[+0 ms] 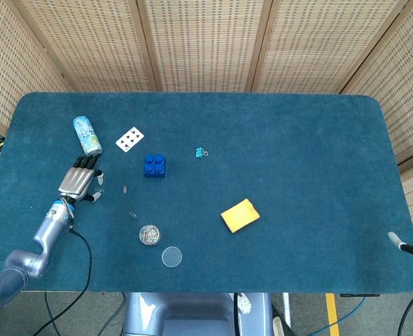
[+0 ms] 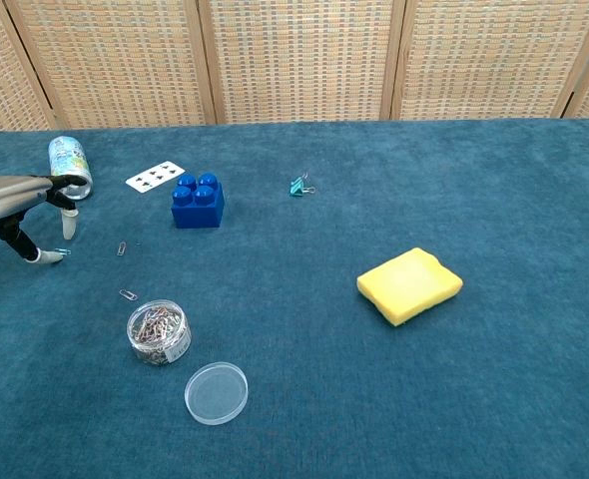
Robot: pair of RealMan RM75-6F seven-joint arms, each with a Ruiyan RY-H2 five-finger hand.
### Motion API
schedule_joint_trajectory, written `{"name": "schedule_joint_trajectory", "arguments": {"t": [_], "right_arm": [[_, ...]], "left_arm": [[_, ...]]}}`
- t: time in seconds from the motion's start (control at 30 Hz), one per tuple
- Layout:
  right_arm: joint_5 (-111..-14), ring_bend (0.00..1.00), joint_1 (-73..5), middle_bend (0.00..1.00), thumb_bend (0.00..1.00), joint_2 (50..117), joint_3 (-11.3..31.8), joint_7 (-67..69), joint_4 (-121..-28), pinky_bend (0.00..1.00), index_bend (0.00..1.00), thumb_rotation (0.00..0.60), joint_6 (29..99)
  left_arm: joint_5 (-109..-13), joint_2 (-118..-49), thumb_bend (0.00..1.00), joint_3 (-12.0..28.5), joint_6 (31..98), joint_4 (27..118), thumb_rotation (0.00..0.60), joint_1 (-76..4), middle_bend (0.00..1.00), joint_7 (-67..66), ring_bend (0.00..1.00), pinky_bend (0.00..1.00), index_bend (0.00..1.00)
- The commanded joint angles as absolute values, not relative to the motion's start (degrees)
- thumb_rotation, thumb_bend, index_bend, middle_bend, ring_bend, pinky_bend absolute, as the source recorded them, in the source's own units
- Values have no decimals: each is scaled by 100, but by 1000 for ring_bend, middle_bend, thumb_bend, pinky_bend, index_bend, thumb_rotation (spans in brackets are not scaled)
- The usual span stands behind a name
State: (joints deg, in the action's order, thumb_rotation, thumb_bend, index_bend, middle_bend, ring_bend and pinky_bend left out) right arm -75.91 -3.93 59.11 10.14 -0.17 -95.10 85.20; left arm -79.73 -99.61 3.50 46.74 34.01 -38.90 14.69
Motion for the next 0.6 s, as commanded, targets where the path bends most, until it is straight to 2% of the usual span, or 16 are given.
{"name": "schedule_joint_trajectory", "arguments": {"t": [0.03, 0.13, 0.6], "right_arm": [[-7588, 0, -392, 0, 0, 5912, 1013, -19, -9505, 0, 4, 600, 8520], [-7582, 0, -394, 0, 0, 5914, 1012, -21, -9499, 0, 4, 600, 8512], [-7584, 0, -399, 0, 0, 5913, 1003, -15, -9503, 0, 4, 600, 8495]], "left_arm": [[-7989, -10007, 318, 341, 4632, 3348, 600, -3894, 0, 1508, 0, 0, 530], [-7992, -10038, 369, 339, 4573, 3299, 600, -3906, 0, 1503, 0, 0, 530], [-7974, -10062, 389, 373, 4455, 3310, 600, -3923, 0, 1469, 0, 0, 551]]}}
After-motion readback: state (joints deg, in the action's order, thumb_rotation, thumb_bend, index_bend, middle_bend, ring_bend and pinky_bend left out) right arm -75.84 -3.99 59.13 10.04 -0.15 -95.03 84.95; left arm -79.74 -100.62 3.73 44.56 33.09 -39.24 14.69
